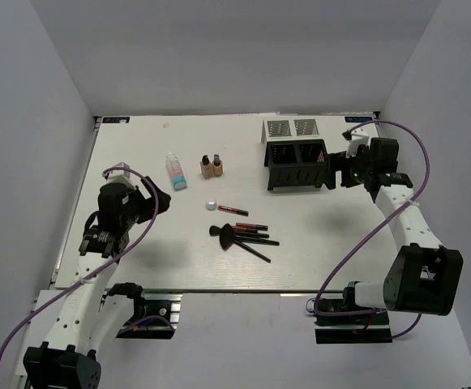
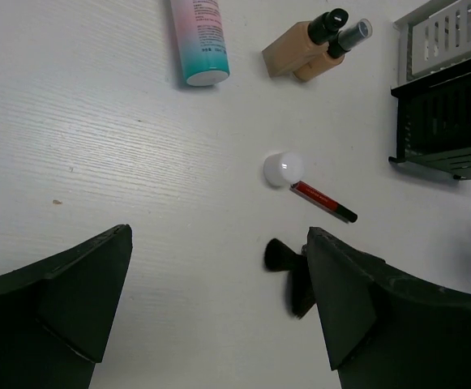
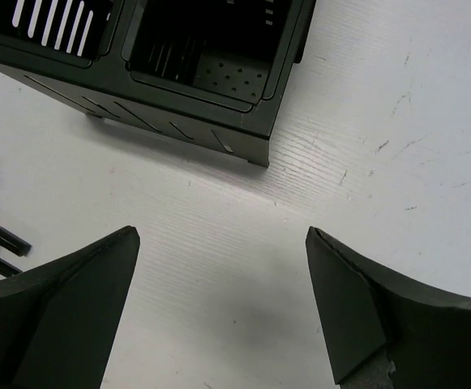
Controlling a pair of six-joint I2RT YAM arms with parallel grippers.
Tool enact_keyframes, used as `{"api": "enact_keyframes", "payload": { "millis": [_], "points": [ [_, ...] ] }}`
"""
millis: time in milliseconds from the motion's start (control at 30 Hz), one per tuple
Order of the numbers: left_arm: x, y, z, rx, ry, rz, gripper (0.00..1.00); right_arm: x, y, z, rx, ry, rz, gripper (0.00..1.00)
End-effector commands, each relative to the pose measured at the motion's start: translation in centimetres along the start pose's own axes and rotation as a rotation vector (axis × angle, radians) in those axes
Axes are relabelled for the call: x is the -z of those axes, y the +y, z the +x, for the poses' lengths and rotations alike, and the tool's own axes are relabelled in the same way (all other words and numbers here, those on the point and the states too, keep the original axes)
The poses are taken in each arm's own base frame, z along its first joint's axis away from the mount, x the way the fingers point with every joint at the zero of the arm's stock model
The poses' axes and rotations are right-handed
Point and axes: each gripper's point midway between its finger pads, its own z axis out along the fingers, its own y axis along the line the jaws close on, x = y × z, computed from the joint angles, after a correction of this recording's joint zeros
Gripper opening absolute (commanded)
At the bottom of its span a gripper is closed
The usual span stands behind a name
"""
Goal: Organize the makeup
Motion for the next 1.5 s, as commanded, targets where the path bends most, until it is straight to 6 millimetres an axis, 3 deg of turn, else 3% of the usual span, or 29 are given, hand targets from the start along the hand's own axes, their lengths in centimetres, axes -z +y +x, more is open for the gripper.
{"api": "enact_keyframes", "payload": {
  "millis": [0, 133, 233, 333, 433, 500, 567, 600, 633, 700, 733, 767, 800, 867, 1233, 1467],
  "points": [
    [0.7, -1.2, -1.1, -0.009, -0.016, 0.043, 0.98, 0.3, -0.2, -2.1, 0.032, -0.04, 0.005, 0.89],
    [0.4, -1.1, -1.0, -0.007, 0.0, 0.037, 0.98, 0.5, 0.5, -2.0, 0.095, -0.054, -0.047, 0.89],
    [-0.2, -1.3, -1.0, -0.003, 0.016, 0.037, 0.98, 1.0, 2.8, -2.0, 0.183, -0.089, -0.182, 0.89],
    [-0.9, -1.5, -1.1, -0.001, 0.035, 0.039, 0.96, 1.4, 3.8, -2.1, 0.224, -0.113, -0.236, 0.89],
    [-2.0, -1.9, -1.4, -0.003, 0.062, 0.043, 0.89, 1.7, 4.8, -2.2, 0.26, -0.127, -0.297, 0.89],
    [-3.0, -2.1, -1.7, -0.004, 0.081, 0.037, 0.77, 1.3, 4.7, -2.2, 0.253, -0.121, -0.297, 0.89],
    [-4.2, -2.2, -2.0, -0.007, 0.106, 0.023, 0.64, 1.3, 5.0, -2.4, 0.246, -0.123, -0.317, 0.67],
    [-4.7, -2.1, -2.0, -0.006, 0.117, 0.014, 0.5, 1.2, 4.9, -2.4, 0.237, -0.118, -0.312, 0.52],
    [-5.1, -1.9, -2.1, -0.006, 0.123, -0.006, 0.43, 1.2, 5.0, -2.3, 0.229, -0.117, -0.313, 0.29],
    [-6.5, -1.5, -2.2, -0.006, 0.157, -0.045, 0.36, 1.1, 4.9, -2.5, 0.217, -0.127, -0.306, 0.27],
    [-7.0, -1.5, -2.3, -0.007, 0.165, -0.052, 0.41, 1.0, 5.1, -2.4, 0.212, -0.128, -0.31, 0.44],
    [-7.5, -1.1, -2.5, -0.012, 0.169, -0.08, 0.53, 0.9, 5.1, -2.2, 0.21, -0.132, -0.312, 0.55],
    [-8.6, -0.7, -2.6, -0.014, 0.197, -0.117, 0.72, 1.0, 5.2, -2.1, 0.204, -0.133, -0.315, 0.57],
    [-9.8, -0.1, -3.0, -0.019, 0.214, -0.163, 0.8, 0.7, 5.4, -1.6, 0.195, -0.131, -0.325, 0.6],
    [-20.3, 1.1, -6.2, -0.051, 0.233, -0.329, 0.85, -0.3, 5.9, 0.2, 0.146, -0.124, -0.356, 0.64],
    [-24.7, 2.2, -5.8, -0.061, 0.293, -0.397, 0.85, -0.7, 5.7, -0.1, 0.15, -0.135, -0.357, 0.65]
  ]
}}
